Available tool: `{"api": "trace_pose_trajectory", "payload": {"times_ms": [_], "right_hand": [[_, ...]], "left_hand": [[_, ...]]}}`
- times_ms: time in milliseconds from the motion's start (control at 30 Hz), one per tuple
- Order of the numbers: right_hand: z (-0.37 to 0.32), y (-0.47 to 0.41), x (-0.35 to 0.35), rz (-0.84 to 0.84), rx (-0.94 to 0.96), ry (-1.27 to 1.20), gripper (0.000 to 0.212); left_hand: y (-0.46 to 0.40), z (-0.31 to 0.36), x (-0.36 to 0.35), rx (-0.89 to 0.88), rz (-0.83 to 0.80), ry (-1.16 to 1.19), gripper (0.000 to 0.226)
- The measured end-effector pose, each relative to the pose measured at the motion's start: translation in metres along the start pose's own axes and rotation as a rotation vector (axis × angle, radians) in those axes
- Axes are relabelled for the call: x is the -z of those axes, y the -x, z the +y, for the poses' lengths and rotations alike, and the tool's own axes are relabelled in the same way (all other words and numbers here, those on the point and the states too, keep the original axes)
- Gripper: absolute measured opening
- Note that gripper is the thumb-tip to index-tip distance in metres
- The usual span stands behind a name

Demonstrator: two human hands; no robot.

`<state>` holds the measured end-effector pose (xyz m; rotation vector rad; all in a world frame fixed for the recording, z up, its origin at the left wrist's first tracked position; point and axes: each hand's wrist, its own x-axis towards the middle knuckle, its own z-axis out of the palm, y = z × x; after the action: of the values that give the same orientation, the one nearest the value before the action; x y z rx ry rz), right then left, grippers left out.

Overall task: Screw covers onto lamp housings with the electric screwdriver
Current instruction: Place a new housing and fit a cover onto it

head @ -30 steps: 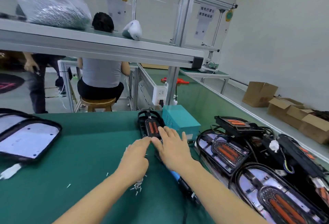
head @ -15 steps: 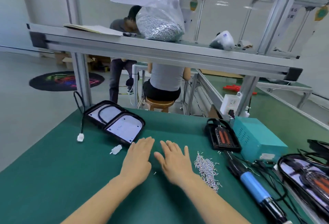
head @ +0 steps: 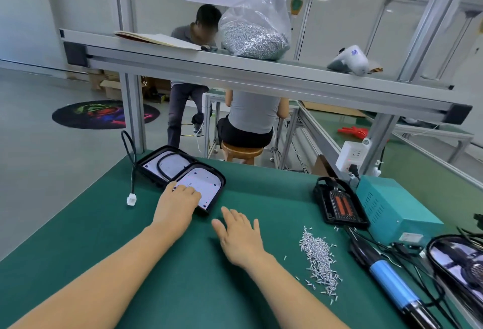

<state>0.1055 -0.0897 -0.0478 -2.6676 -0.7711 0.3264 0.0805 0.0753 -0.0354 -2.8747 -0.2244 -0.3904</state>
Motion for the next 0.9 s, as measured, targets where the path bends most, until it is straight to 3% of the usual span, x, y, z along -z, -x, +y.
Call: {"api": "trace_pose_trajectory", "payload": {"times_ms": [200, 300, 400, 500, 567, 667, 700, 767, 833, 900], "right_hand": [[-0.023, -0.014, 0.008, 0.042, -0.082, -0.437, 0.057], [-0.024, -0.018, 0.018, 0.15, -0.189, -0.802, 0.038], [-0.021, -0.017, 0.022, 0.221, -0.301, -1.23, 0.021], [-0.012, -0.01, 0.027, 0.26, -0.264, -1.266, 0.023], [-0.004, -0.002, 0.038, 0.264, -0.222, -1.266, 0.025], [0.019, 0.011, 0.052, 0.232, -0.188, -1.209, 0.024], [0.025, 0.016, 0.055, 0.212, -0.177, -1.18, 0.024], [0.031, 0.026, 0.056, 0.166, -0.152, -1.119, 0.024], [0.031, 0.032, 0.05, 0.103, -0.131, -1.067, 0.021], [0.028, 0.036, 0.041, 0.049, -0.11, -1.05, 0.019]], "left_hand": [[0.01, 0.001, 0.009, -0.197, 0.342, 0.101, 0.031], [0.02, 0.011, 0.007, -0.269, 0.502, 0.15, 0.019], [0.035, 0.031, 0.011, -0.31, 0.559, 0.212, 0.02], [0.048, 0.041, 0.019, -0.348, 0.55, 0.366, 0.005], [0.055, 0.038, 0.027, -0.237, 0.555, 0.63, 0.025], [0.066, 0.026, 0.036, 0.253, 0.594, 1.107, 0.024], [0.068, 0.021, 0.035, 0.442, 0.532, 1.251, 0.023], [0.068, 0.013, 0.027, 0.713, 0.259, 1.507, 0.032], [0.068, 0.013, 0.02, 0.752, 0.097, 1.57, 0.048], [0.064, 0.018, 0.021, 0.721, 0.076, 1.582, 0.058]]}}
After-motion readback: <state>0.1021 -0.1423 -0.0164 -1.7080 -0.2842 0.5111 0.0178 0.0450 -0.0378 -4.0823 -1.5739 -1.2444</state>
